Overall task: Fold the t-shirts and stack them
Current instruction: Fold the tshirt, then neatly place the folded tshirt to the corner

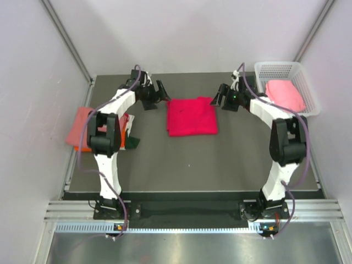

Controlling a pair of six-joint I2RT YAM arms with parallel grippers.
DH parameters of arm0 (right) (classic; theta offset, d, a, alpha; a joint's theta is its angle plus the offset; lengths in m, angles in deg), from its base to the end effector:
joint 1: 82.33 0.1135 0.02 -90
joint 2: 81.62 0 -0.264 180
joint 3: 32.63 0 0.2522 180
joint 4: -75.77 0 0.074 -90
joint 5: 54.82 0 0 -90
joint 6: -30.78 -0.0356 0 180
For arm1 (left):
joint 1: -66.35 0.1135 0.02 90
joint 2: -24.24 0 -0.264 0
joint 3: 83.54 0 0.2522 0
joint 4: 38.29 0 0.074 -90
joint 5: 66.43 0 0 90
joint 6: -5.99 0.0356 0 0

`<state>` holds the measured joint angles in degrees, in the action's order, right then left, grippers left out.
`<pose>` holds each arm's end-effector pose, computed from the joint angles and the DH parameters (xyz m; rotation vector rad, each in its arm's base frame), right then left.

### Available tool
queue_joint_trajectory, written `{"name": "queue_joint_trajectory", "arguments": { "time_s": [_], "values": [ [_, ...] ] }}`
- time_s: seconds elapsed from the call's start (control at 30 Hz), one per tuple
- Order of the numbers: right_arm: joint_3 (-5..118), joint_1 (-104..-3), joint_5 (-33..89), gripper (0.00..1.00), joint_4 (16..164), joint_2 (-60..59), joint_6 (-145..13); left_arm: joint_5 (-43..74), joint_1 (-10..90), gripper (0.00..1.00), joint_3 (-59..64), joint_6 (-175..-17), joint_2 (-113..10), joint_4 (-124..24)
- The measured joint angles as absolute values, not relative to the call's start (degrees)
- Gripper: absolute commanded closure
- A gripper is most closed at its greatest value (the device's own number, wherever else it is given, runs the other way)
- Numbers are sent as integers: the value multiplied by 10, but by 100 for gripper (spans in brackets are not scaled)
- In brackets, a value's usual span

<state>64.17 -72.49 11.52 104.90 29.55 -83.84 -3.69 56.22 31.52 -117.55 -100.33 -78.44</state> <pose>0.4281 0.0888 0.2237 0.0934 2.3792 0.7762 0.4765 -0.1017 0.2087 -0.2904 2.5045 -0.9084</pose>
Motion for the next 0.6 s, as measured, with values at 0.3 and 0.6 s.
{"name": "queue_joint_trajectory", "arguments": {
  "time_s": [0.3, 0.6],
  "values": [
    [413, -723, 132, 29, 944, 71, -846, 270, 520, 3, 124, -1101, -755, -794],
    [302, -720, 172, 30, 872, 33, -873, 448, 499, 30, 41, -1064, -753, -823]
  ]
}}
